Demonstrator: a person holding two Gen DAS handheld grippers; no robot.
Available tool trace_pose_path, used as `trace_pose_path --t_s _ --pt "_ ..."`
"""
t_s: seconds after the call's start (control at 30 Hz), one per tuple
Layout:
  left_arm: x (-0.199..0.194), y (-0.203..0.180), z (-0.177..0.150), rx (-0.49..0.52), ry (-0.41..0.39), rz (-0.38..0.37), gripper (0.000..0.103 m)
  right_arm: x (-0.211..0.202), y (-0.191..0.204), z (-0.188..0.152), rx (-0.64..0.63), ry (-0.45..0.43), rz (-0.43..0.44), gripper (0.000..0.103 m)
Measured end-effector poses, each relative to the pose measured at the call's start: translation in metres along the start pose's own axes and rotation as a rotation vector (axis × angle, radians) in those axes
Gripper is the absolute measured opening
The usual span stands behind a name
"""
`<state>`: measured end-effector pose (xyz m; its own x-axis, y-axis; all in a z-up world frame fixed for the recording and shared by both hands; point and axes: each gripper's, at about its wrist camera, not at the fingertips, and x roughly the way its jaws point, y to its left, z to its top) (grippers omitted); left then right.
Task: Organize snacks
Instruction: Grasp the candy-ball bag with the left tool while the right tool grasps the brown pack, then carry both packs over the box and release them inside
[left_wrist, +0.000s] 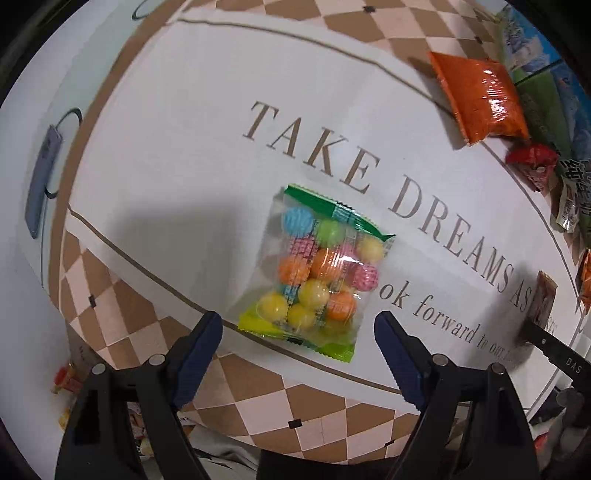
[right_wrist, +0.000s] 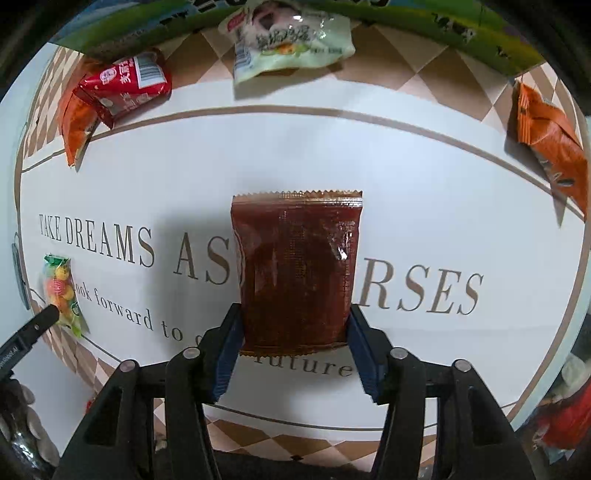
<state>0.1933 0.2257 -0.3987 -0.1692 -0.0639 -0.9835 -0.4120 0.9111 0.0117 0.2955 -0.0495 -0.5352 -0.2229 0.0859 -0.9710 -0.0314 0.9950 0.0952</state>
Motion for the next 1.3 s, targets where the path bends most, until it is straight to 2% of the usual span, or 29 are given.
trace_pose_path --t_s 0.07,0.3,0.37,0.47,0.53,0.67,0.87,1.0,1.13,1.2,1.3 --pt "0.007 0.002 0.002 0.019 0.002 0.001 0.084 0.001 0.001 0.001 0.014 0.009 0.006 0.063" --pt "0.023 -0.019 0.013 0.101 -0.012 0.067 0.083 0.002 -0.002 0.013 0.069 -0.004 0.004 0.065" --pt "0.027 -0.023 0.015 0.111 -0.021 0.072 0.061 -0.003 0.000 0.021 0.081 -0.015 -0.005 0.065" --pt "0.020 -0.036 0.019 0.115 -0.035 0.067 0.048 -0.006 0.008 0.022 0.095 -0.038 -0.026 0.064" --pt "0.018 -0.041 0.017 0.117 -0.043 0.064 0.048 -0.008 0.011 0.020 0.087 -0.056 -0.051 0.060" --pt "0.009 -0.056 0.011 0.122 -0.056 0.035 0.047 -0.006 0.028 0.012 0.043 -0.085 -0.065 0.059" --pt "-0.033 -0.103 -0.003 0.193 -0.111 -0.052 0.047 -0.017 0.015 -0.004 0.059 -0.081 0.017 0.059" --pt "-0.087 -0.139 -0.001 0.254 -0.183 -0.141 0.047 -0.058 0.008 -0.009 0.061 -0.129 0.093 0.059" --pt "-0.146 -0.182 0.020 0.322 -0.233 -0.238 0.047 -0.118 -0.015 -0.010 0.069 -0.229 0.153 0.059" --pt "-0.172 -0.201 0.038 0.361 -0.245 -0.266 0.047 -0.149 -0.026 -0.002 0.083 -0.276 0.174 0.059" --pt "-0.197 -0.236 0.065 0.415 -0.266 -0.262 0.047 -0.202 -0.053 0.021 0.109 -0.352 0.196 0.059"
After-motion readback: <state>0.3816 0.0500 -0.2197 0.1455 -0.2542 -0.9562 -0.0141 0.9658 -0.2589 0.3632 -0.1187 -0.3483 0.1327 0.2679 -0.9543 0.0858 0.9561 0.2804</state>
